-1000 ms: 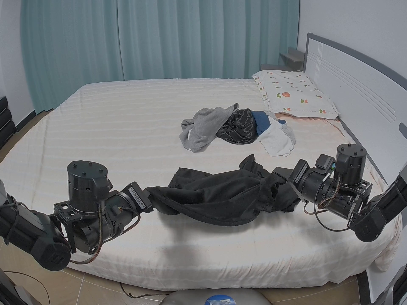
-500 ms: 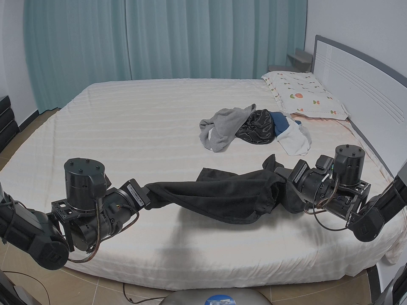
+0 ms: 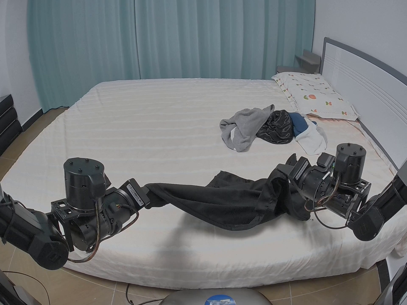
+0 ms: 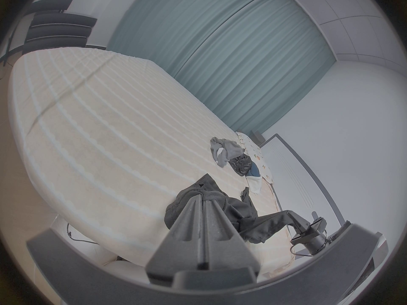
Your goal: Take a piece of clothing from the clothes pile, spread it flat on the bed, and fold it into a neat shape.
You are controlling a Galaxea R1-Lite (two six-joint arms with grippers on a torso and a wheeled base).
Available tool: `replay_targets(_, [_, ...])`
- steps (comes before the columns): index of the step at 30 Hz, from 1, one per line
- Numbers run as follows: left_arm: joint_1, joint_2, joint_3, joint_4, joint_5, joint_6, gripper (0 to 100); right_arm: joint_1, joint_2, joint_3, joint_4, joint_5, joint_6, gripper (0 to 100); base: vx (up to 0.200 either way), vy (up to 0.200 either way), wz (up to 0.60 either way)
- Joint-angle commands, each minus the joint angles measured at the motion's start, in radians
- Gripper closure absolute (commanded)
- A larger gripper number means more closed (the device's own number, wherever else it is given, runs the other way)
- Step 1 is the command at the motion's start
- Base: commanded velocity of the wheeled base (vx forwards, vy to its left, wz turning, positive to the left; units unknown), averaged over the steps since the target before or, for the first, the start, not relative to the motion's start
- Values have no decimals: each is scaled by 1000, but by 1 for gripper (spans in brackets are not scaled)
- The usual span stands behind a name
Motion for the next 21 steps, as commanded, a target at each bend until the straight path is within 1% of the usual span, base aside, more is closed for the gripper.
replay_targets(1, [0, 3, 0, 0, 0, 0, 100, 0, 3, 6, -20, 0, 0, 100, 0, 200, 0])
replay_targets(5, [1, 6, -2, 0, 0, 0, 100, 0, 3, 8, -41, -5, -1, 100, 0, 200, 0])
replay_targets(17, [1, 5, 6, 0, 0, 0, 100, 0, 0, 8, -41, -5, 0, 100, 0, 200, 0])
replay_targets(21, [1, 3, 6, 0, 2, 0, 100, -14, 17, 5, -41, 1, 2, 100, 0, 200, 0])
